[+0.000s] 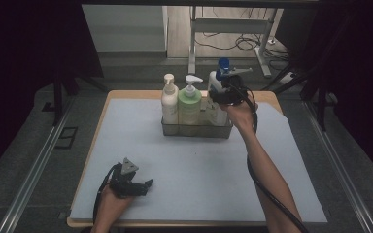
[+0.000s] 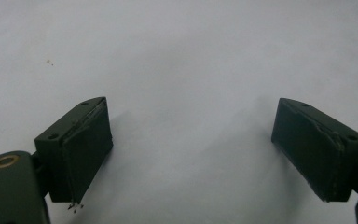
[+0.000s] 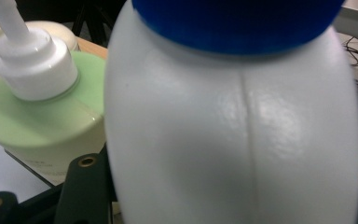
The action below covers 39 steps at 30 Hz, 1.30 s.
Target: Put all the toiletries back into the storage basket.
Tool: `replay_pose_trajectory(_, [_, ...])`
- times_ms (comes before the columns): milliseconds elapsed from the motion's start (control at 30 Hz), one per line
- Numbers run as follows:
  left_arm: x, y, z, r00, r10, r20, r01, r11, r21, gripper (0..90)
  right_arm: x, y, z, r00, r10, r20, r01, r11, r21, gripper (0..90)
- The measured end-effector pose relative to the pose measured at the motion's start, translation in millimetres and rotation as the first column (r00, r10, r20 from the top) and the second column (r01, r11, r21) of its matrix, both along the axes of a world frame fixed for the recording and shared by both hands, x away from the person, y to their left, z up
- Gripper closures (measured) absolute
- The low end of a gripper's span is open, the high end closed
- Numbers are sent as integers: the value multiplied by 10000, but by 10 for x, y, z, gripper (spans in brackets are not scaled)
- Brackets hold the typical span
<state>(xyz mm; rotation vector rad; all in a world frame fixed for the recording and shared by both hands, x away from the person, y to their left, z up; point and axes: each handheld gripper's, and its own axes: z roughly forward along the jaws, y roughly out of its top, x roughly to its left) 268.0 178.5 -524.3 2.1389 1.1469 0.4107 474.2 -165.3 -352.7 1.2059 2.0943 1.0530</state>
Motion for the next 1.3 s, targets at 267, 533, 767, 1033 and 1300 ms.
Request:
replay_pose_trajectory(267, [0,2,1,10000,-19,-9,19,10000,30,118,2,5,-117,9999,57,-132,-57,10000,14,398])
replay_pose_trajectory(533, [0,0,0,10000,1,0,-1,10000,0,118,-16,18,-234,9994,39,-344,-37,10000,61,398])
replay_pose_trajectory(767, [0,0,0,10000,4,1,-4,10000,-3,118,-30,16,-333,9988,21,-490,-17,10000,94,399])
replay_pose_trajectory(1033, [0,1,0,10000,-5,-3,5,10000,10,118,-38,45,-400,9987,11,-506,-19,9999,-149,398])
replay_pose_trajectory(1300, [-2,0,1,10000,-3,-3,3,10000,19,118,-23,24,-439,9980,-64,-637,55,9999,-150,394])
